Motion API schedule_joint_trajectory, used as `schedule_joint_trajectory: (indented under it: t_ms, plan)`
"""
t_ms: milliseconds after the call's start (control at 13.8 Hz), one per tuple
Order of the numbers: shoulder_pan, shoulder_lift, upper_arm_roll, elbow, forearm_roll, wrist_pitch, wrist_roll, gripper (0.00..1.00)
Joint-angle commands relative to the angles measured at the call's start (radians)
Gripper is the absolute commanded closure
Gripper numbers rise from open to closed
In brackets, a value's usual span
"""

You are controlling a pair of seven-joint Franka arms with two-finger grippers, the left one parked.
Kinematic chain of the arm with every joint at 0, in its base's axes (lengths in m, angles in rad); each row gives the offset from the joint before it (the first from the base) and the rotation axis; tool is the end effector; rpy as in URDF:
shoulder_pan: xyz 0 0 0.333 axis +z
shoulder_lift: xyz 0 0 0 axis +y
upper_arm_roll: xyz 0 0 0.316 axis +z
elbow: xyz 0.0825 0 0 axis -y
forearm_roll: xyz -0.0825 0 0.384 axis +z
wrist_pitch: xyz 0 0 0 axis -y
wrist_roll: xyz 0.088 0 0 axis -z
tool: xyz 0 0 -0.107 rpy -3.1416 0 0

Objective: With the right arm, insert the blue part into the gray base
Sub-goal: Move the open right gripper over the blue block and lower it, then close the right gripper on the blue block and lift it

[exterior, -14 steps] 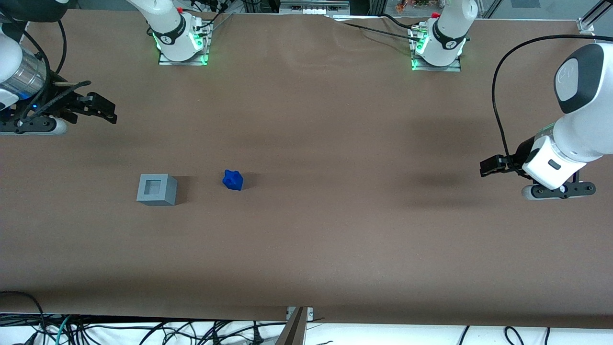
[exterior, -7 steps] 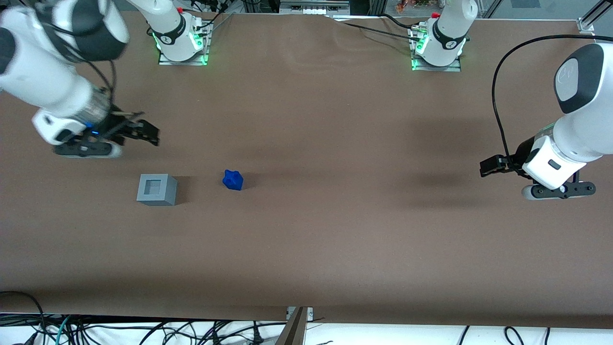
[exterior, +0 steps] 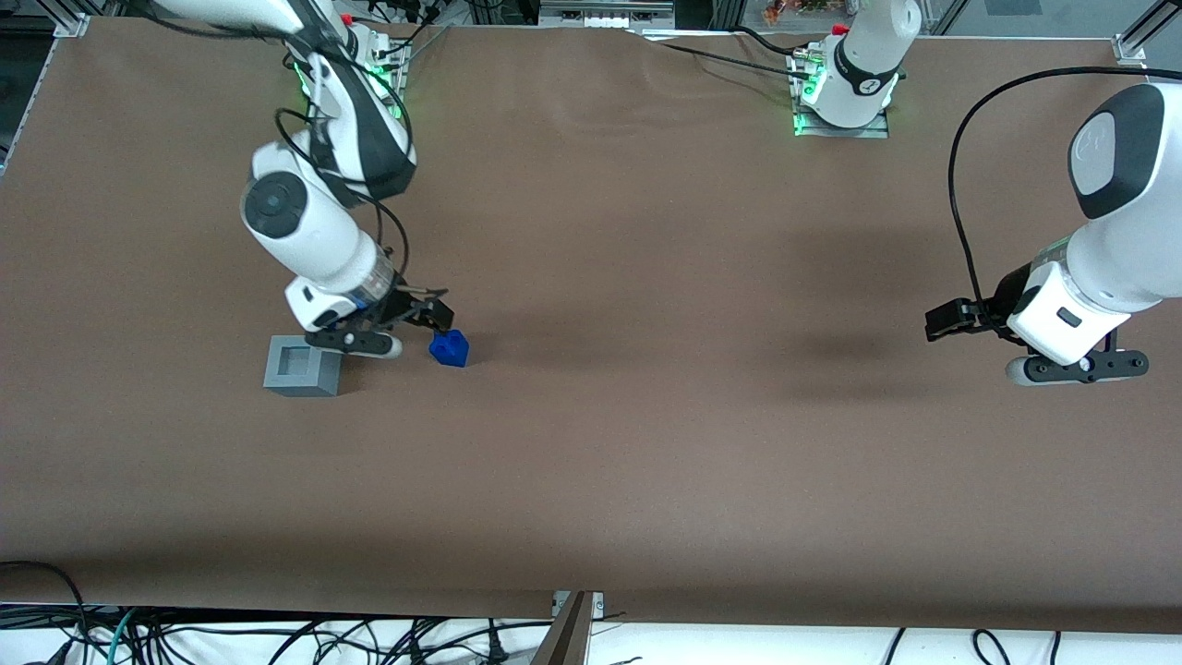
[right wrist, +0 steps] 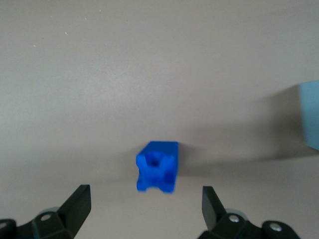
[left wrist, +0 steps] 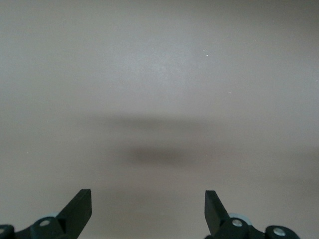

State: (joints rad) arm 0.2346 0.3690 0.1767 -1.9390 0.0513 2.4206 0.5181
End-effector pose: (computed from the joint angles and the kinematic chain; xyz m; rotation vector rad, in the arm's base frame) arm 0.5799 0.2469 0.3079 -2.9900 0.2379 -0.0909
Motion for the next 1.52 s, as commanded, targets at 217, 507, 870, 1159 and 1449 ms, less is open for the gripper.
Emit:
schedule_joint_trajectory:
  t_ms: [217,507,870,1159,1449]
  plan:
    - [0.022,0.137,-0.008,0.009,-0.013,0.172,0.029,0.03]
    - [0.071,0.14,-0.042,-0.018,-0.019,0.172,0.056,0.13]
    - [0.074,0.133,-0.055,-0.046,-0.077,0.163,0.054,0.15]
    - [0.074,0.128,-0.055,-0.047,-0.077,0.15,0.053,0.32]
    - [0.075,0.122,-0.055,-0.044,-0.077,0.144,0.051,0.54]
